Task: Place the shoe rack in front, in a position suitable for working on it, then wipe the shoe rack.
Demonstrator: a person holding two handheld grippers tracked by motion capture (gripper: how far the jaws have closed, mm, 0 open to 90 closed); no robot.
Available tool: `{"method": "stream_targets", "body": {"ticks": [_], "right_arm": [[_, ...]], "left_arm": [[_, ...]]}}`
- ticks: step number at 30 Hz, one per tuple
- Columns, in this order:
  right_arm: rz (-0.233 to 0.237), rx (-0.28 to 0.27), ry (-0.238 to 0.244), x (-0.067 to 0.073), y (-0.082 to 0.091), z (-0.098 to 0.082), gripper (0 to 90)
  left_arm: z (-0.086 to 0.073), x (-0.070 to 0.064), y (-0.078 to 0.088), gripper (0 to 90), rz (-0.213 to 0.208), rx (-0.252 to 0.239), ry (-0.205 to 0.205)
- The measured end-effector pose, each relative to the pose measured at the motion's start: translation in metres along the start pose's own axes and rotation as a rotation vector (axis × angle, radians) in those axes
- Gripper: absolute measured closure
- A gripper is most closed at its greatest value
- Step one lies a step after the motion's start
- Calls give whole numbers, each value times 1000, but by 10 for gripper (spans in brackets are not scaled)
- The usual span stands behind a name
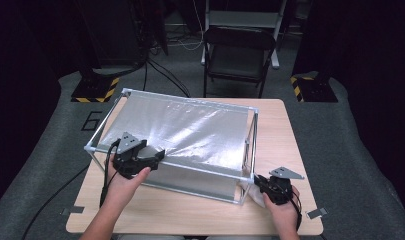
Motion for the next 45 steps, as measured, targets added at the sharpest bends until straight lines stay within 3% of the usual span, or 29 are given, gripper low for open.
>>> {"method": "stream_targets", "body": {"ticks": [5, 6, 7, 8, 9, 11, 17, 21, 25, 29, 34, 35, 36, 40, 45], "right_arm": [[-12, -41, 17, 2, -19, 11, 796], [0, -33, 1, 3, -26, 9, 788], [29, 4, 21, 6, -36, 2, 761], [29, 4, 21, 6, -36, 2, 761], [17, 34, 34, 8, -47, -7, 692], [-14, 37, 44, 6, -53, -10, 658], [-23, 44, 27, 3, -50, -10, 568], [-3, 33, 32, 7, -39, -11, 589], [-4, 77, 52, 7, -46, -19, 586], [-26, 65, 79, 4, -55, -11, 610], [-44, 63, 77, -4, -66, 2, 611], [-59, 40, 71, -6, -72, 7, 604], [-71, 55, 87, -11, -78, 14, 603], [-109, 46, 59, -18, -92, 30, 601], [-109, 65, 80, -20, -94, 32, 595]], "left_arm": [[-2, -4, 4, 245, -8, -16, 3], [-2, -4, 4, 245, -8, -17, 3], [-2, -5, 5, 245, -8, -19, 6], [-2, -5, 5, 245, -8, -19, 6], [-3, -5, 6, 246, -9, -27, 4], [-3, -5, 6, 249, -12, -30, 8], [-4, -7, 9, 251, -24, -25, 6], [-5, -8, 10, 251, -28, -23, 4], [-5, -8, 10, 251, -28, -25, 8], [-5, -8, 10, 251, -27, -28, 14], [-5, -8, 10, 252, -27, -28, 14], [-5, -8, 10, 252, -28, -27, 14], [-5, -8, 10, 252, -28, -26, 14], [-5, -8, 10, 252, -23, -32, 15], [-4, -8, 8, 254, -20, -16, 13]]}}
Point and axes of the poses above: each handheld gripper's, and its own axes: y roughly backward along the jaws, z roughly out of its top, x roughly to its left, the point moved 9 cm from there along -y, roughly forward along the jaws, and after that the axes turned 15 degrees about -y, right-handed, at the moved point
